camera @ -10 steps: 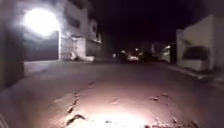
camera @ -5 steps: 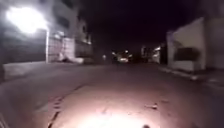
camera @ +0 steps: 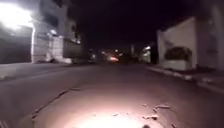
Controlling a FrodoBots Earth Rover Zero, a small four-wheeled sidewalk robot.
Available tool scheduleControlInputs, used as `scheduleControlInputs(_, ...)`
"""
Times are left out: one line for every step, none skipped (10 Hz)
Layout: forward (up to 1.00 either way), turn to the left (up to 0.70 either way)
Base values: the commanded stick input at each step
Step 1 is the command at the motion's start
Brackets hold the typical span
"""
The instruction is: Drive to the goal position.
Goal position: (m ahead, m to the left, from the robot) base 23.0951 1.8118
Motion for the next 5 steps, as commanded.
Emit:
scheduleControlInputs(0.70, -0.35)
scheduleControlInputs(0.70, -0.35)
scheduleControlInputs(0.70, -0.35)
scheduleControlInputs(0.70, -0.35)
scheduleControlInputs(0.70, -0.35)
